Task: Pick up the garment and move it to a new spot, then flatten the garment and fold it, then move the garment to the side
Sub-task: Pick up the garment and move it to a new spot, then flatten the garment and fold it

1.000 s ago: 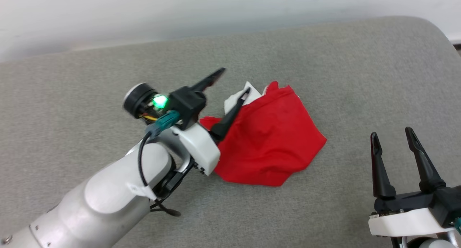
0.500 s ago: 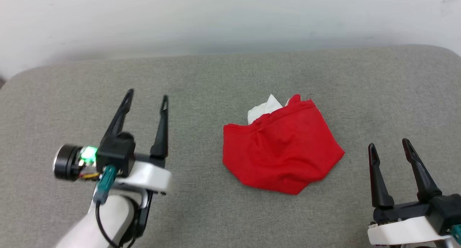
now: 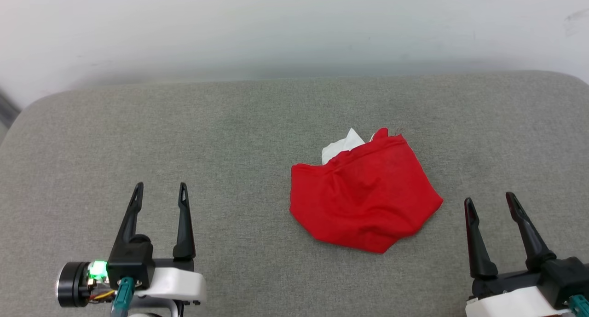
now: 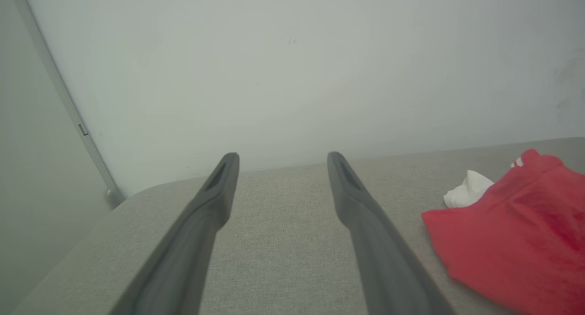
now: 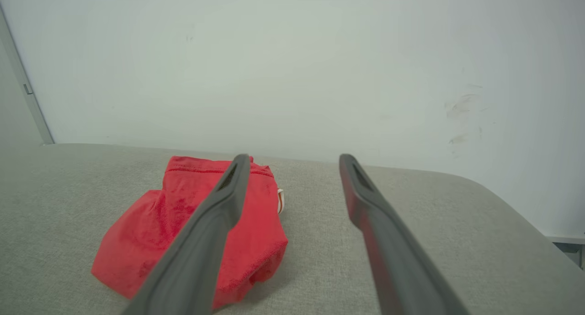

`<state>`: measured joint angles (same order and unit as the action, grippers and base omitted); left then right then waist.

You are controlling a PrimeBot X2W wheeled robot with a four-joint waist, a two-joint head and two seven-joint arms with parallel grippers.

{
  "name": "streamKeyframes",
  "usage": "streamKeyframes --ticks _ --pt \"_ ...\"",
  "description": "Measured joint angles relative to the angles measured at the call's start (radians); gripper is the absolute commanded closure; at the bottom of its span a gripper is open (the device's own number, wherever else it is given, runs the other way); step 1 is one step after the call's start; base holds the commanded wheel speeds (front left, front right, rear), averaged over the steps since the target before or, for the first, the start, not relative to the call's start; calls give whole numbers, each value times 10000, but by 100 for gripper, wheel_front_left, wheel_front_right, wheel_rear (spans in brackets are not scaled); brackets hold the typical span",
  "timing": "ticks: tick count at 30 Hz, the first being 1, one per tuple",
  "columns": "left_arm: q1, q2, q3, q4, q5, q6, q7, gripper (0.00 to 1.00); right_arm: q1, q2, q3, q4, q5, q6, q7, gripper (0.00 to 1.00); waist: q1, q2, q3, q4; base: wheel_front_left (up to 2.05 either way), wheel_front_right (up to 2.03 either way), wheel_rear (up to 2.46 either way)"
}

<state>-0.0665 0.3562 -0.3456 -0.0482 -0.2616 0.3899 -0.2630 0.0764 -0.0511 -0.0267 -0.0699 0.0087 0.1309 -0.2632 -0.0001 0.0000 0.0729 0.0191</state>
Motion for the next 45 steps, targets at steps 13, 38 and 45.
streamKeyframes --ticks 13,38,45 --pt "1242 -1774 1808 81 757 -2052 0 0 383 0 -12 276 424 0 0 0 0 0 -264 32 0 0 0" --pt "1656 -2966 3542 759 1697 -4044 0 0 777 0 8 441 612 0 0 0 0 0 -604 17 0 0 0" --pt "1572 -3012 3774 980 1705 -4253 0 0 771 0 27 441 610 0 -2 0 1 0 -577 -41 0 0 0"
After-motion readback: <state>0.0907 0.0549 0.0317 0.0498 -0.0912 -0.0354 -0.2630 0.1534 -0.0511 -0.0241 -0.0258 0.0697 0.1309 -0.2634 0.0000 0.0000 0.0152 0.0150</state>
